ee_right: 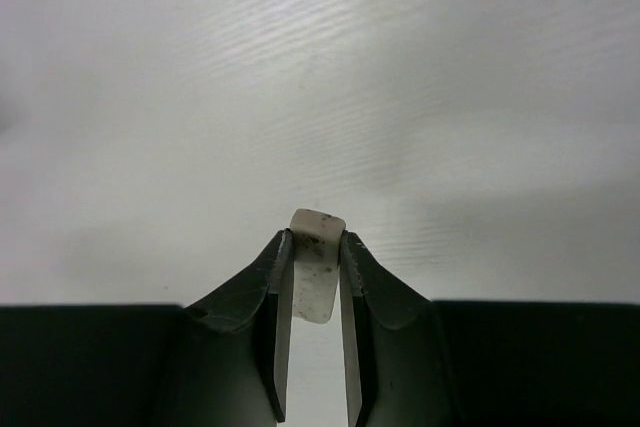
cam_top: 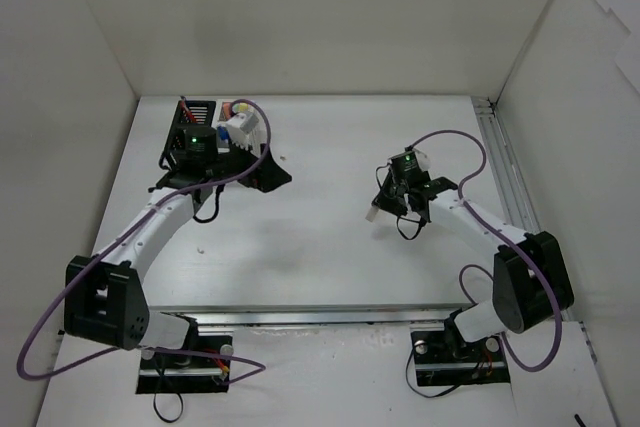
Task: Sort the stationery into containers
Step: Pick up the stationery from the center of the board, then place the stationery in the storage box.
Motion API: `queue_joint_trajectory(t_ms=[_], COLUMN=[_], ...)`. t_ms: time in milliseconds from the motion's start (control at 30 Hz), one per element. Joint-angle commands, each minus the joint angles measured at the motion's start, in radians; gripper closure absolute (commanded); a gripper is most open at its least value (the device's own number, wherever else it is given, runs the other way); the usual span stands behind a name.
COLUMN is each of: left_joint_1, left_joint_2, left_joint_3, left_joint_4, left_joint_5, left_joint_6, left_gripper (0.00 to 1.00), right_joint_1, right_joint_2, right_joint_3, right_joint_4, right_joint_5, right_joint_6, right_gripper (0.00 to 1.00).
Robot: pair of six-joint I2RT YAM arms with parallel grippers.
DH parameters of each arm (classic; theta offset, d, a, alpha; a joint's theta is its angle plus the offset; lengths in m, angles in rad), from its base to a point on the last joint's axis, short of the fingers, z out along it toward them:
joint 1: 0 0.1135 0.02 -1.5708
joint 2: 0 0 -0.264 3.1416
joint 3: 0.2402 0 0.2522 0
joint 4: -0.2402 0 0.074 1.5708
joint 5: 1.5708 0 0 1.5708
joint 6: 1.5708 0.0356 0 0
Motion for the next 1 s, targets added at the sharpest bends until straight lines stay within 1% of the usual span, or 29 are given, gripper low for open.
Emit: queue_joint_trajectory(t_ms=[0,33,133,200,267,333,433,567,667,700,733,767,833,867,967], left_joint_1=[-0.1,-0.123,-0.197,-0.243,-0.272,-0.304,-0.327,-0.327,-0.327,-0.327,-0.327,-0.327,-0.327,-0.336,-0.336], left_joint_2=[0.042,0.077,0.14,0.162,0.197,0.237,0.284,0.327,0.351,0.363,0.367,0.372,0.387,0.387,0.392], left_joint_3=[0.087,0.096,0.13,0.127,0.15,0.18,0.231,0.277,0.303,0.309,0.315,0.334,0.343,0.349,0.357], left_joint_4=[0.117,0.118,0.14,0.205,0.221,0.192,0.166,0.16,0.152,0.136,0.131,0.114,0.115,0.115,0.111], left_joint_5=[0.221,0.224,0.238,0.219,0.186,0.146,0.115,0.077,0.063,0.028,0.014,0.008,0.009,0.014,0.012], left_joint_6=[0.014,-0.003,-0.046,-0.08,-0.095,-0.087,-0.08,-0.092,-0.081,-0.069,-0.064,-0.057,-0.054,-0.051,-0.031], left_gripper=[0.0,0.0,0.0,0.0,0.0,0.0,0.01,0.08,0.12,0.15,0.18,0.23,0.3,0.35,0.45], right_joint_1=[0.0,0.006,0.017,0.025,0.037,0.04,0.045,0.045,0.046,0.046,0.046,0.045,0.045,0.045,0.043], right_joint_2=[-0.066,-0.072,-0.085,-0.086,-0.091,-0.097,-0.106,-0.114,-0.117,-0.117,-0.117,-0.116,-0.106,-0.103,-0.086], right_joint_3=[0.029,0.021,-0.002,0.001,-0.01,-0.013,0.006,0.024,0.029,0.027,0.027,0.023,0.02,0.023,0.026], right_joint_4=[0.157,0.243,0.345,0.355,0.413,0.463,0.459,0.448,0.438,0.435,0.439,0.445,0.473,0.477,0.487], right_joint_5=[-0.086,-0.132,-0.183,-0.162,-0.155,-0.171,-0.194,-0.252,-0.29,-0.292,-0.303,-0.307,-0.329,-0.333,-0.324], right_joint_6=[-0.049,-0.042,-0.015,0.028,0.065,0.086,0.1,0.109,0.114,0.116,0.123,0.135,0.142,0.154,0.172], right_gripper=[1.0,1.0,1.0,1.0,1.0,1.0,1.0,1.0,1.0,1.0,1.0,1.0,1.0,1.0,1.0])
